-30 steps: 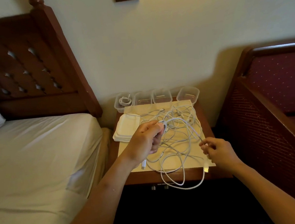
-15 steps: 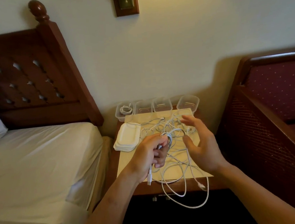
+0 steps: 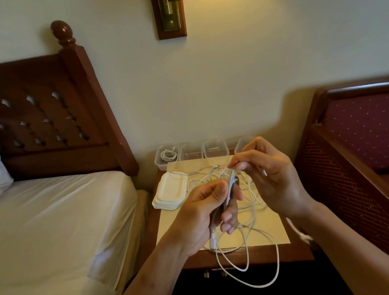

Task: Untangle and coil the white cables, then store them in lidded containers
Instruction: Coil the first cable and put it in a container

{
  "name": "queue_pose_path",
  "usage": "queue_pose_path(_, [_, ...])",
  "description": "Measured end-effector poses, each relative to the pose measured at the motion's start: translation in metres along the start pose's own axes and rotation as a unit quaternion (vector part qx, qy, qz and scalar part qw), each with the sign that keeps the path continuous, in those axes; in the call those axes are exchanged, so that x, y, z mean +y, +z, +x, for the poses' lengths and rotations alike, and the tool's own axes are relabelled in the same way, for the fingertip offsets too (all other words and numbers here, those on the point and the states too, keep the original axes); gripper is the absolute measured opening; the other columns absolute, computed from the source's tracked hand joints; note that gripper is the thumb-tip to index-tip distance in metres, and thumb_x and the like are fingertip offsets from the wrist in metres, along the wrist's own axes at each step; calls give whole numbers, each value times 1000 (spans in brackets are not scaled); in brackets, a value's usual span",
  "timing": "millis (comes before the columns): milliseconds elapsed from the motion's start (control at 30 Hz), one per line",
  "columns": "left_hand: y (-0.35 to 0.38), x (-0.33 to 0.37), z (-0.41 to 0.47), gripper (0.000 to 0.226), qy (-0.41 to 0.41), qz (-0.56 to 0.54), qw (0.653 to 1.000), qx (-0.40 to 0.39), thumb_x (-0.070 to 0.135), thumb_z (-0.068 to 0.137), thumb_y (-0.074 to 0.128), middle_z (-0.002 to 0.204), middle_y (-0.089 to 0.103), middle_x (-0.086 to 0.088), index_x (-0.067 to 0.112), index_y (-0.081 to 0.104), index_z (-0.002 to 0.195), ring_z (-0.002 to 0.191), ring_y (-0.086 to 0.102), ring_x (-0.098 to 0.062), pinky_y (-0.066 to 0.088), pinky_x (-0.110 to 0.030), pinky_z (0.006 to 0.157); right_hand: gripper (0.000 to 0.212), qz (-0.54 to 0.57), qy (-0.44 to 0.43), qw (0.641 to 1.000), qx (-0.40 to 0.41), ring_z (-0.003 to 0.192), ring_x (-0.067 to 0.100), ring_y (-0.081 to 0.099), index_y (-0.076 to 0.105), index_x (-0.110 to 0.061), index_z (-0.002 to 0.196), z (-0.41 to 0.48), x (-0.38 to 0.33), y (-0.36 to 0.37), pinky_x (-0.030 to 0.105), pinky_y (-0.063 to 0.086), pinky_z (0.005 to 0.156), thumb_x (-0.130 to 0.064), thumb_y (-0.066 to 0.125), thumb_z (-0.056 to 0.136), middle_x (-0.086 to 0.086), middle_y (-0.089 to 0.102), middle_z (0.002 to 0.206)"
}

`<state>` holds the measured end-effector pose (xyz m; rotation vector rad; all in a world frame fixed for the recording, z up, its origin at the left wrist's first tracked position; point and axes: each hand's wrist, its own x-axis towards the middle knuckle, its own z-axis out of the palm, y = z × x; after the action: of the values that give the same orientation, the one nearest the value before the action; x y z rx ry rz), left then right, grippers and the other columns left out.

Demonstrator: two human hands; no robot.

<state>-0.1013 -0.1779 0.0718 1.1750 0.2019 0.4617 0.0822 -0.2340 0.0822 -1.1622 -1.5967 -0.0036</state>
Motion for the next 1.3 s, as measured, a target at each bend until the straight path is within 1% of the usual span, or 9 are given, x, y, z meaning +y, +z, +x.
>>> queue_pose_path(333, [13, 15, 3, 27, 69, -64, 995, -34, 27, 101, 56, 67, 57, -8, 3, 66, 97, 56, 61, -22, 49, -36, 61, 22, 160, 191, 968, -25, 89, 26, 70, 74, -24, 105, -14, -13, 26, 57, 57, 80, -13, 55, 104, -4, 72, 90])
queue_pose_path(433, [14, 16, 4, 25, 91, -35, 995, 10, 29, 96, 64, 72, 62, -11, 5, 69, 95, 65, 68, -29, 50, -39, 67, 28, 214, 246, 943, -61, 75, 17, 65, 73, -40, 86, -20, -28, 37, 43, 58, 75, -25, 55, 101, -12, 65, 69])
queue_pose_path(567, [13, 21, 8, 24, 118, -39, 990, 73, 23, 93, 63, 76, 66, -15, 1, 72, 96, 74, 71, -35, 59, -39, 74, 32, 115, 277, 947, -118, 93, 25, 65, 69, -14, 103, -29, -24, 43, 44, 57, 84, 8, 45, 98, 10, 68, 94])
queue_pose_path(667, [7, 24, 14, 23, 148, 27, 981, 119, 18, 96, 65, 78, 66, -20, -3, 72, 101, 80, 72, -40, 60, -54, 89, 31, 23, 287, 943, -165, 65, 14, 53, 65, -10, 83, -35, -27, 46, 35, 48, 61, 3, 43, 101, 9, 63, 76])
queue_pose_path(767, [7, 26, 19, 22, 174, 153, 964, 134, 12, 101, 59, 79, 67, -21, -7, 70, 104, 84, 72, -40, 58, -55, 95, 37, -13, 292, 939, -179, 60, 15, 52, 63, -22, 75, -29, -37, 40, 35, 44, 58, -4, 45, 102, 3, 62, 69])
queue_pose_path(900, [3, 30, 29, 20, 185, 308, 922, 144, 15, 104, 59, 79, 72, -7, 3, 71, 95, 83, 74, -30, 58, -40, 84, 24, -30, 285, 924, -254, 67, 27, 60, 70, -15, 95, -19, -49, 32, 45, 49, 66, -10, 48, 104, 5, 68, 75])
queue_pose_path(1067, [-23, 29, 34, 31, 131, 470, 866, 109, 19, 105, 60, 70, 66, -1, 5, 67, 77, 63, 65, -26, 58, -47, 64, 20, -47, 287, 906, -308, 75, 3, 64, 67, -19, 115, -4, -58, 13, 16, 50, 69, -18, 49, 107, -7, 68, 78])
queue_pose_path(1200, [-44, 18, 30, 29, 68, 469, 878, 65, 9, 104, 59, 70, 59, -12, 0, 60, 77, 60, 60, -35, 53, -45, 50, 26, -86, 269, 859, -427, 92, 9, 63, 59, -30, 111, 5, -62, 2, 24, 53, 82, -10, 43, 107, -6, 67, 96])
queue_pose_path(1300, [-54, 10, 23, 31, 23, 420, 906, 45, 14, 107, 54, 69, 55, -19, -8, 61, 88, 57, 52, -29, 46, -33, 51, 24, -195, 204, 860, -425, 85, 9, 62, 56, -34, 106, 11, -58, 0, 29, 53, 71, -11, 49, 105, -12, 66, 93])
